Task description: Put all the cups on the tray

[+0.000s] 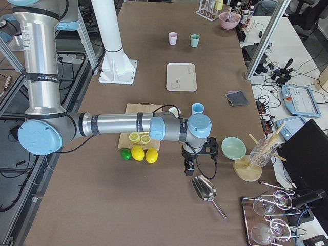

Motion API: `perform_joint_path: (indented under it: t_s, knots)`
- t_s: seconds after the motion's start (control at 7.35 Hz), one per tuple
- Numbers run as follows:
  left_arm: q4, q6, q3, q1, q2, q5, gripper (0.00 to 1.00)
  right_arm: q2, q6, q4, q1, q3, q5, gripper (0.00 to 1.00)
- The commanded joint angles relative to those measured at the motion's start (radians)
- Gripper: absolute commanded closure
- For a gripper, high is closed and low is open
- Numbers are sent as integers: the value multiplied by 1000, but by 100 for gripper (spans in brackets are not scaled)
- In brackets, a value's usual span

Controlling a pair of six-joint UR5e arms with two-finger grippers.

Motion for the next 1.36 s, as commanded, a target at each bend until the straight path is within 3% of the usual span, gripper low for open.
perform_joint_path:
  t_s: [0.0,1.23]
  knots:
    - [-2,0,-8,0,-1,5,2,0,0,0,0,0,0,0]
    - [-8,-23,-18,11,-20,-6,2,12,2,0,0,9,-10,0]
